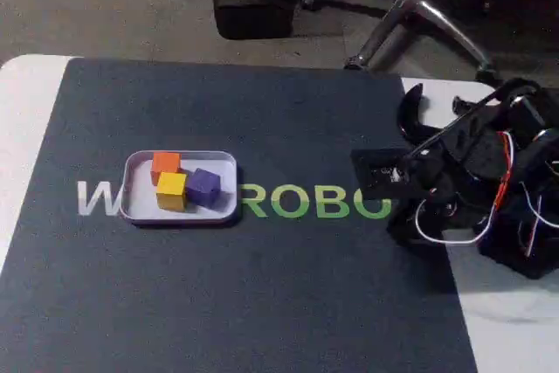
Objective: Move blocks one by one until all three blocks are in the tray.
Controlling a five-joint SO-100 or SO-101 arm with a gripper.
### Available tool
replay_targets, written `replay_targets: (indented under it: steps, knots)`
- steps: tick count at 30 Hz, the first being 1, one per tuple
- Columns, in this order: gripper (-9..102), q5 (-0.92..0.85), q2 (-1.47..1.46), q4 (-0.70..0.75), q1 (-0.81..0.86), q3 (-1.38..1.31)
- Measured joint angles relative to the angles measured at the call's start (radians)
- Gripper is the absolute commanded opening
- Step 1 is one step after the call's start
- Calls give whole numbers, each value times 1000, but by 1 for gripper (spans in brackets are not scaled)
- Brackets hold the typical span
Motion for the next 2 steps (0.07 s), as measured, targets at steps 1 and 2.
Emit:
replay_targets:
  steps: [1,2]
  knots:
    - [-7,0,0,0,0,0]
    - [-7,0,0,0,0,0]
